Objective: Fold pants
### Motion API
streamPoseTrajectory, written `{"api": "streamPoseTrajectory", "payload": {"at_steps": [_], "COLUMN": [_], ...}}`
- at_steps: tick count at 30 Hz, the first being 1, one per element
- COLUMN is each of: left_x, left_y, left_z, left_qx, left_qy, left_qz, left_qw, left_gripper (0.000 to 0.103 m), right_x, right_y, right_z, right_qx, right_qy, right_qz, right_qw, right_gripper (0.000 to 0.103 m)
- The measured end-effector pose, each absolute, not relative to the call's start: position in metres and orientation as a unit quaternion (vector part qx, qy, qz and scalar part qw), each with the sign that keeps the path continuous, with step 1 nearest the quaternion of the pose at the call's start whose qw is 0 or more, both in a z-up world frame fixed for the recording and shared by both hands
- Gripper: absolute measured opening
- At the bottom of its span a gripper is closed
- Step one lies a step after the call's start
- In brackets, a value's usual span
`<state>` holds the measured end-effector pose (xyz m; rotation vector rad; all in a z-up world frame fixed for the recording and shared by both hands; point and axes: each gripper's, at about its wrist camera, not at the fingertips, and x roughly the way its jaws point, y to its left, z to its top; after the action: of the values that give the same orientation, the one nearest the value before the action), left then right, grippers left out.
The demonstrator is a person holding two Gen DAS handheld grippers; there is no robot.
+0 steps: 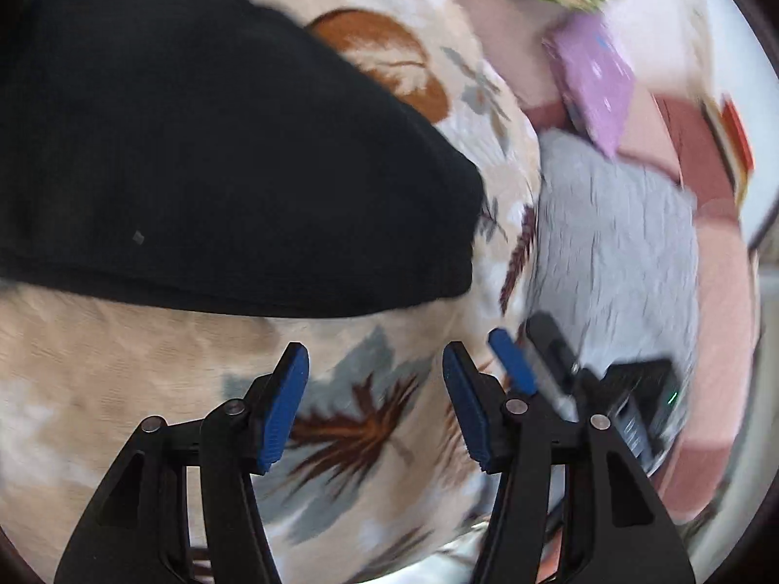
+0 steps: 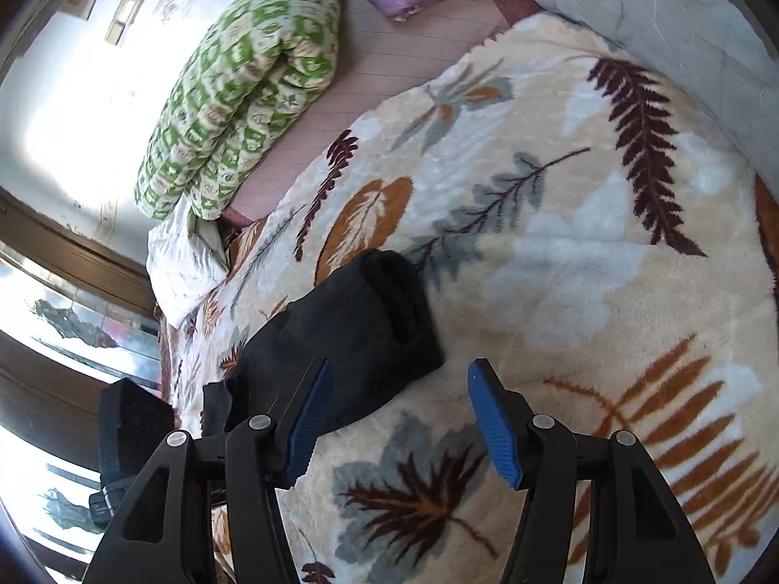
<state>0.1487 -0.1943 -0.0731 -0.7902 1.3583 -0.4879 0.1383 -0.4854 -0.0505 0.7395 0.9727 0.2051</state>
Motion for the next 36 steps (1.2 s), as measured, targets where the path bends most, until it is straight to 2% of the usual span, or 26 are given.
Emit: {"api": "streamPoseTrajectory", "payload": {"at_steps": [6, 10, 12, 14, 26, 34, 36], "left_x": [0.152, 0.160, 0.167, 0.171, 0.175, 0.166, 0.171], "left_y": [-0.193, -0.194, -0.193, -0.192, -0.190, -0.192, -0.193], "left_z": [-0.085, -0.085, -0.084, -0.084, -0.096, -0.101, -0.099], "left_qx": [-0.399, -0.395, -0.398, -0.395, -0.405, -0.398, -0.389], "left_qy": [0.597, 0.588, 0.583, 0.583, 0.603, 0.603, 0.605], "left_qz": [-0.188, -0.173, -0.172, -0.177, -0.195, -0.178, -0.178], "left_qw": [0.670, 0.684, 0.687, 0.688, 0.659, 0.668, 0.672], "left_gripper": [0.056, 0.054, 0.031, 0.025, 0.025, 0.028, 0.024], "right_x": [0.155, 0.164, 0.170, 0.176, 0.236, 0.246, 0.245], "right_y": [-0.493, -0.494, -0.494, -0.493, -0.465, -0.458, -0.459], "right_z": [-0.062, -0.062, -0.063, -0.066, -0.114, -0.111, -0.112], "right_qx": [0.360, 0.368, 0.374, 0.381, 0.412, 0.399, 0.399], "right_qy": [0.451, 0.447, 0.445, 0.447, 0.488, 0.488, 0.486], "right_qz": [0.114, 0.125, 0.127, 0.131, 0.201, 0.243, 0.231], "right_qw": [0.808, 0.806, 0.803, 0.799, 0.742, 0.738, 0.743], "right_gripper": [0.060, 0.060, 0.062, 0.063, 0.066, 0.066, 0.057]}}
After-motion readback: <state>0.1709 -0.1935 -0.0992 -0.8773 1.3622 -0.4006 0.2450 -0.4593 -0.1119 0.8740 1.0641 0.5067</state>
